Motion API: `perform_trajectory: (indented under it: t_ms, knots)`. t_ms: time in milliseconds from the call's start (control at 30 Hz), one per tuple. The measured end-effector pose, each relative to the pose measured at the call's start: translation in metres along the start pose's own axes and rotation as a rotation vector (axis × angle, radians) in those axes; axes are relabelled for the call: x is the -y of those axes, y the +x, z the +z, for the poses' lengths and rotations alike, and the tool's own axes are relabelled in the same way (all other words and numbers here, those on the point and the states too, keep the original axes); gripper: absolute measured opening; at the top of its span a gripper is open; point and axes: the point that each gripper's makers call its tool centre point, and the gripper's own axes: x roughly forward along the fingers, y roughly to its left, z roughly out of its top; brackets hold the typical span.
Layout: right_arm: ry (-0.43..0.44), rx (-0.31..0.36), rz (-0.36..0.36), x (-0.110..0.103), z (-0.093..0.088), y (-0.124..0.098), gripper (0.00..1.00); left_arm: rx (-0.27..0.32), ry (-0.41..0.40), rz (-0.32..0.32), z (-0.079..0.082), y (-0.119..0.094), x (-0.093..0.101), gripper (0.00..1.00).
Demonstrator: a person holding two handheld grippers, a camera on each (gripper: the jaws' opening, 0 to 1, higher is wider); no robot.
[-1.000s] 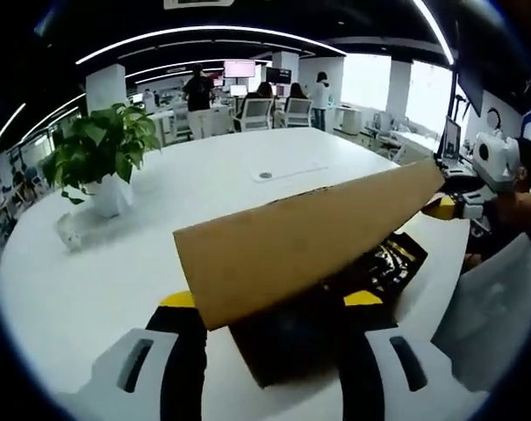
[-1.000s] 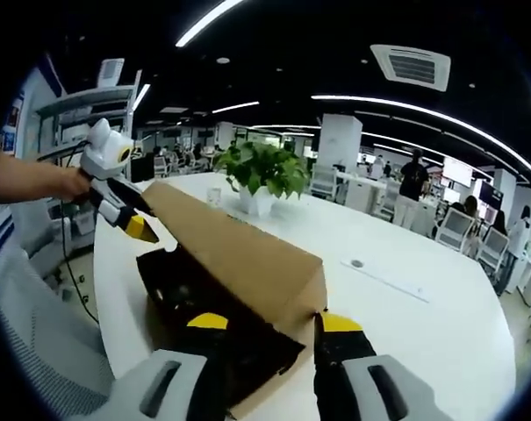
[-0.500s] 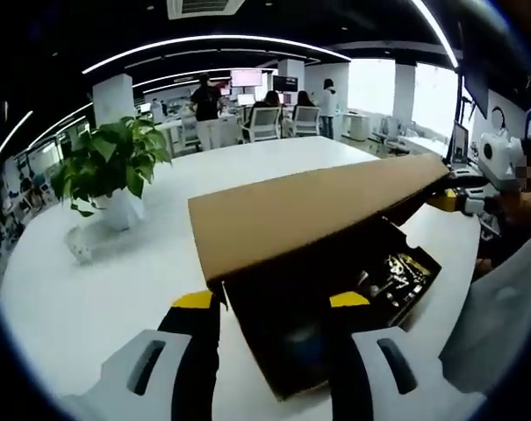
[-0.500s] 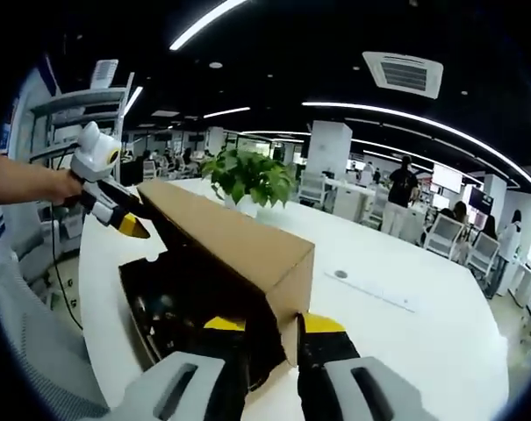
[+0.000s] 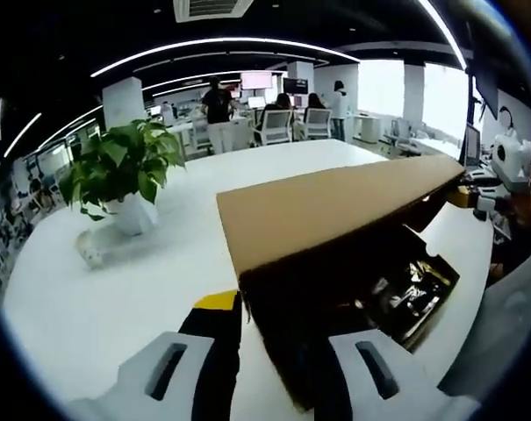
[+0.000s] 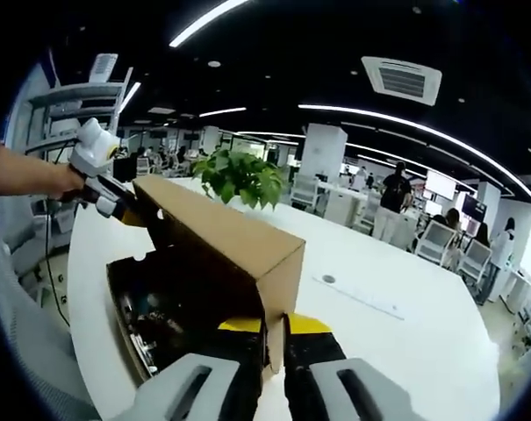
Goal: Operate the shoe box by opening the lid, removing the specified soft item, and placing it in the target area until the item is outside and the box remains undamaged.
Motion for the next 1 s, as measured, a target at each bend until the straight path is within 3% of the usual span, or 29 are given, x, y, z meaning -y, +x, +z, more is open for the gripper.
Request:
perform_trajectory:
  t_ms: [200, 1000]
  knots:
    - [0.000, 0.002, -0.006, 0.007, 0.003, 0.005, 0.01, 0.012, 0.025, 0.041, 0.002, 0.000, -0.010, 0.01]
    - [-0.020, 0.001, 0.004, 0.020, 0.007, 0.015, 0.00, -0.016, 0.029, 0.041, 0.002, -0.008, -0.004, 0.01]
